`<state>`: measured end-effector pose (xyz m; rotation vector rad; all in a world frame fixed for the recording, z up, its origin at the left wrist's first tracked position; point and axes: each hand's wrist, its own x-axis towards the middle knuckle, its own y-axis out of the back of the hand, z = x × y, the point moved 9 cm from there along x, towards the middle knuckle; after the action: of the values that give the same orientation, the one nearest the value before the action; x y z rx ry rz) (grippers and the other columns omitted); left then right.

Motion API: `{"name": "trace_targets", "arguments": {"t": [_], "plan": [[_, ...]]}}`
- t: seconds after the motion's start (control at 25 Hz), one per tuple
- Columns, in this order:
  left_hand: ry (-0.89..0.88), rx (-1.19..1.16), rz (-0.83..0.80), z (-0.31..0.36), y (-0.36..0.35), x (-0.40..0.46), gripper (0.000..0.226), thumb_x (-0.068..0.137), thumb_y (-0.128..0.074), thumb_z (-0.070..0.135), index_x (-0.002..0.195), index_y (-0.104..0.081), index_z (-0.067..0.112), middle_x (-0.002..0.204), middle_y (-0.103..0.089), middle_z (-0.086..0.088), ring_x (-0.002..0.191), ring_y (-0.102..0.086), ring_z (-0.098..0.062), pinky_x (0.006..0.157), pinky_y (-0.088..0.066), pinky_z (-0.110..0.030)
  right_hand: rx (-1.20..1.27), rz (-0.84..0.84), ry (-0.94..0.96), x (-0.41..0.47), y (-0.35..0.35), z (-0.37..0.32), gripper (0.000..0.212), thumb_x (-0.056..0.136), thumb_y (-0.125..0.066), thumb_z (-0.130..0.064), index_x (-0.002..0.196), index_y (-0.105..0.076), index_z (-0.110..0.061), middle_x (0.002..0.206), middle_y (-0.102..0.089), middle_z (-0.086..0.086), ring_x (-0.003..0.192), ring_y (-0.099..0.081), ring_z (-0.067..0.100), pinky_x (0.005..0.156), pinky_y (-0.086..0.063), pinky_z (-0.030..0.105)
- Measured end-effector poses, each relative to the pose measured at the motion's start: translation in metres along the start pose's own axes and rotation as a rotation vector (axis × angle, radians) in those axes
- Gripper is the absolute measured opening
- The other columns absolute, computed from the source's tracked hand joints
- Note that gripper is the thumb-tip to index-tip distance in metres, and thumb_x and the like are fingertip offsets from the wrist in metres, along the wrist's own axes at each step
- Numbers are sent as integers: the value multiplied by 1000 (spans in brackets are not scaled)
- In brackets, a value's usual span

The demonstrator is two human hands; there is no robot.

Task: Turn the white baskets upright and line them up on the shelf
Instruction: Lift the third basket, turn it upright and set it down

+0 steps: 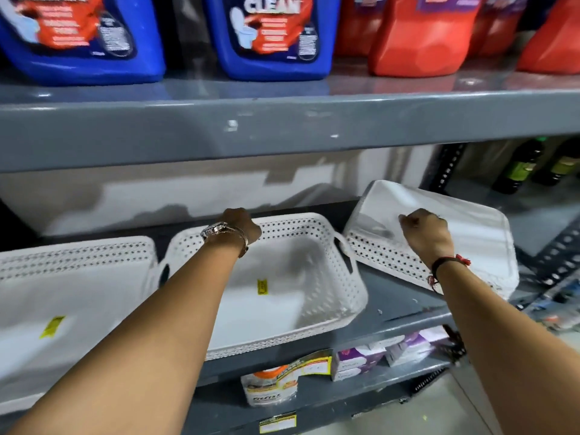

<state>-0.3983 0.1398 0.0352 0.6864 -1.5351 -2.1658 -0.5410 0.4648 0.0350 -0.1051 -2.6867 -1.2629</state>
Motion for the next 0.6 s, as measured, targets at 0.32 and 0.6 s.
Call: {"name": "trace_targets", "arguments": {"t": [0.32, 0.6], "plan": [[-162, -319, -24, 159, -52, 9, 46, 91, -48, 26, 122, -53, -8, 128, -58, -26, 119, -55, -37, 95, -44, -35, -41, 60, -186, 47, 73, 138, 54, 96, -39, -32, 128, -45, 11, 131, -48, 36, 121, -47, 46, 98, -39, 43], [-113, -457, -173, 225, -104, 62, 90, 77, -44, 62, 148, -26, 10, 150, -39, -14, 134, -43, -29, 109, -37, -33, 196, -152, -432, 93, 53, 208, 75, 89, -40, -54, 129, -43, 9, 139, -44, 31, 121, -49, 38, 100, -39, 39]]}}
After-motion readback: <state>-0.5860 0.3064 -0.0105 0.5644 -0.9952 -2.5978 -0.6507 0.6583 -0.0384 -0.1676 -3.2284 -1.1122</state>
